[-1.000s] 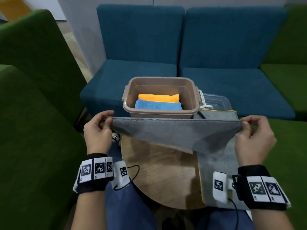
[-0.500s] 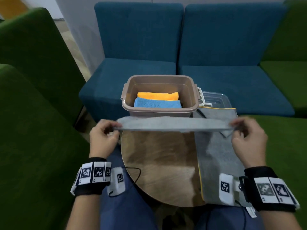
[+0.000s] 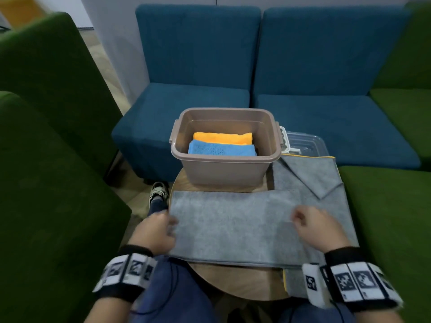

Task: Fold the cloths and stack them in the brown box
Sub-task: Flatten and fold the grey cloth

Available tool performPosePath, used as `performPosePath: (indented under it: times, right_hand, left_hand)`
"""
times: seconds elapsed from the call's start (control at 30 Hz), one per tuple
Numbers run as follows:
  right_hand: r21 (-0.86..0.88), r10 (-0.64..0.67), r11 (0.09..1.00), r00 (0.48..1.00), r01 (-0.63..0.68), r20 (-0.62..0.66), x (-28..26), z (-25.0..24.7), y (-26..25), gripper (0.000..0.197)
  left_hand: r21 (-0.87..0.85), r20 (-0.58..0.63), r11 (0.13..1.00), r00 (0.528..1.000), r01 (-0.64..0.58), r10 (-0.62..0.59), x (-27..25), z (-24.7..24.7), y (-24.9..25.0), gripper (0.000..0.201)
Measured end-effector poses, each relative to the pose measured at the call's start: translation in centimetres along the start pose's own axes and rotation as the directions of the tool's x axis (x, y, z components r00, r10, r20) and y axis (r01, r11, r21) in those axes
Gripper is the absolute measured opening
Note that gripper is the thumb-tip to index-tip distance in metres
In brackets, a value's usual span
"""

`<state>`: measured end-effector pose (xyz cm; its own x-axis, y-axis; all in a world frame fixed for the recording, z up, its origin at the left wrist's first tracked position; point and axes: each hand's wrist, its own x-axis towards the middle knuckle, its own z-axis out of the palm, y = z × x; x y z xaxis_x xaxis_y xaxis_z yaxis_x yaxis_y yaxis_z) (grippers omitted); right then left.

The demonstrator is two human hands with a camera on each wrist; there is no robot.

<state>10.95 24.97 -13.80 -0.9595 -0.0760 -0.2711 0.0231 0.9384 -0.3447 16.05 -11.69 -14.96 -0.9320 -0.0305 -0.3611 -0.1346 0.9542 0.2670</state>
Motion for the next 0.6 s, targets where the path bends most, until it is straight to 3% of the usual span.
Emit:
performPosePath:
  times: [0.07, 0.13, 0.2, 0.27, 0.37, 0.47, 0.6]
  right_hand:
    - [0.078, -0.12, 0.989, 0.991, 0.124, -0.05, 1.9, 1.2, -1.6, 0.025]
    - [-0.009, -0.103, 0.995, 0.992, 0.104, 0.067, 3.3, 2.7, -2.1, 0.049]
    - [-0.09, -0.019, 0.995, 0.992, 0.03, 0.121, 4.1, 4.3, -1.4, 0.059]
    - [-0.133, -0.028, 0.99, 0.993, 0.044, 0.115, 3.9, 5.9, -0.2, 0.061]
    - [-0.122, -0.061, 0.99, 0.994, 0.072, 0.089, 3.5, 6.7, 0.7, 0.06]
    - [-0.115, -0.061, 0.991, 0.996, 0.068, 0.068, 3.2, 6.9, 0.7, 0.06]
    - [-0.077, -0.064, 0.995, 0.995, 0.069, 0.071, 3.1, 6.8, 0.8, 0.058]
  left_hand:
    - [-0.059, -0.158, 0.988, 0.978, -0.145, 0.134, 1.4, 0.2, 4.9, 0.045]
    - [-0.201, -0.168, 0.928, 0.944, -0.314, 0.283, 3.3, 1.7, 10.5, 0.052]
    - [-0.287, -0.045, 0.897, 0.94, -0.337, 0.339, 5.4, 4.2, 15.1, 0.06]
    - [-0.24, 0.097, 0.931, 0.947, -0.276, 0.306, 7.1, 6.6, 17.6, 0.065]
    - [-0.044, 0.216, 0.965, 0.94, -0.26, 0.263, 8.5, 8.5, 17.7, 0.069]
    - [-0.019, 0.218, 0.972, 0.947, -0.236, 0.235, 8.6, 8.2, 15.0, 0.08]
    - [-0.012, 0.168, 0.996, 0.981, -0.093, 0.093, 7.9, 6.9, 9.1, 0.115]
